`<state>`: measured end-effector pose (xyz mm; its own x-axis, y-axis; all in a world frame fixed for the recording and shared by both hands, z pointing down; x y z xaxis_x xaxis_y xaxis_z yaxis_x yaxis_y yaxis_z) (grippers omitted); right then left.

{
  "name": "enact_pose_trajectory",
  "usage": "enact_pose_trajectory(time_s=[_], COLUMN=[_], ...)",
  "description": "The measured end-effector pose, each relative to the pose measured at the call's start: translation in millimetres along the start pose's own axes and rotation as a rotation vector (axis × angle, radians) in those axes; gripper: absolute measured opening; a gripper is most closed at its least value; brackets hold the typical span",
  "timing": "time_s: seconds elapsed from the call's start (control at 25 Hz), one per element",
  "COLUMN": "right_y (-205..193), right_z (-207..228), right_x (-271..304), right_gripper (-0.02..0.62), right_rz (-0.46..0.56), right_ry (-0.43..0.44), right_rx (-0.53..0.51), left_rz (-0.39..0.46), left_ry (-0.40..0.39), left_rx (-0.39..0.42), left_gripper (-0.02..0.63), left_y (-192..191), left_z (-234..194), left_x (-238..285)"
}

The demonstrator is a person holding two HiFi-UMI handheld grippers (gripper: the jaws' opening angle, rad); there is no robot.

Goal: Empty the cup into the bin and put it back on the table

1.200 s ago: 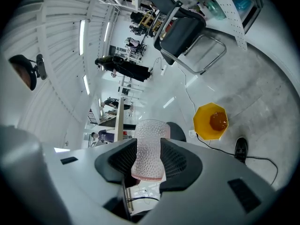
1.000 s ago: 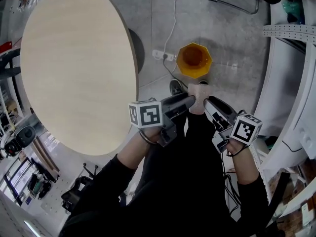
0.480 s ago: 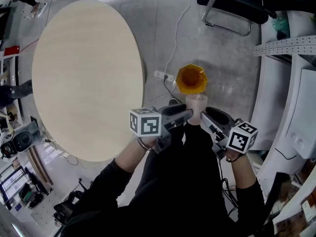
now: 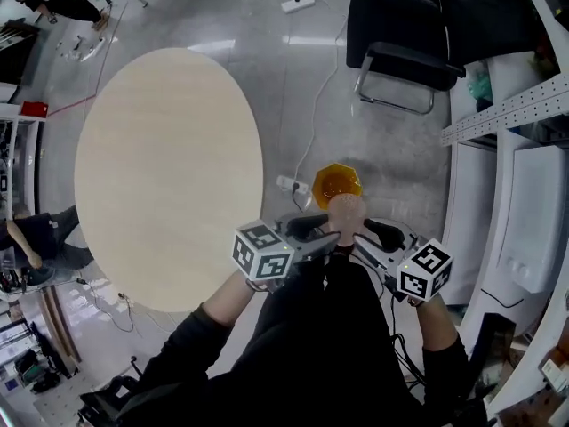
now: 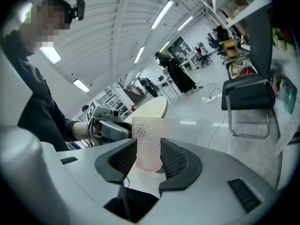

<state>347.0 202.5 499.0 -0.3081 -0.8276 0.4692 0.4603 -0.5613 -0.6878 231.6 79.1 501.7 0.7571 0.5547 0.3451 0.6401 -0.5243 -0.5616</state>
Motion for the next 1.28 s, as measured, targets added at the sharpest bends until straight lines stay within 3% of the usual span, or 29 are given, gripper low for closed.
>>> enact_pose_trajectory(time_s=[0.32,0.6,0.88,1.16,1.28], right_y=[32,37,34,34,34], right_z=[-31,-56,-82,-127,-143], right_x=[-17,-19,11,45,60], right_gripper=[0.164,0.164,0.164,0.164,0.164], right_rz=[0.002,-0.035,-0.052,-0.088,-0.1], right_ry=[-0.019,0.002,0.1,0.207,0.228], right_rx=[-0.315,-0.512,-0.674,-0.75,-0.756], left_rz=[-0.02,-0.023,0.018,0.103,0.165], left_ry=[0.13,0.295,0.461,0.552,0.556], left_rx=[0.284,0.446,0.465,0.421,0.387], left_gripper=[0.209,0.209,0.209,0.209,0.209], left_y=[20,5,-24,-50,-59], left_z=[45,72,71,77,74], left_x=[-17,-30,-58,-109,-130])
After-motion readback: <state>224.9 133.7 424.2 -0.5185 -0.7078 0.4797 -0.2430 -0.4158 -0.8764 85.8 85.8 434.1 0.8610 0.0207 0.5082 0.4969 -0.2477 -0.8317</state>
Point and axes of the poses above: the fingertips, and each gripper's own axes: x forward along the fingers, z to its right, y out of its top, the point moved 7 cm from there along -x, backward along the fingers, and after that the axes turned 7 degrees about -y, right-handed, at the moved point
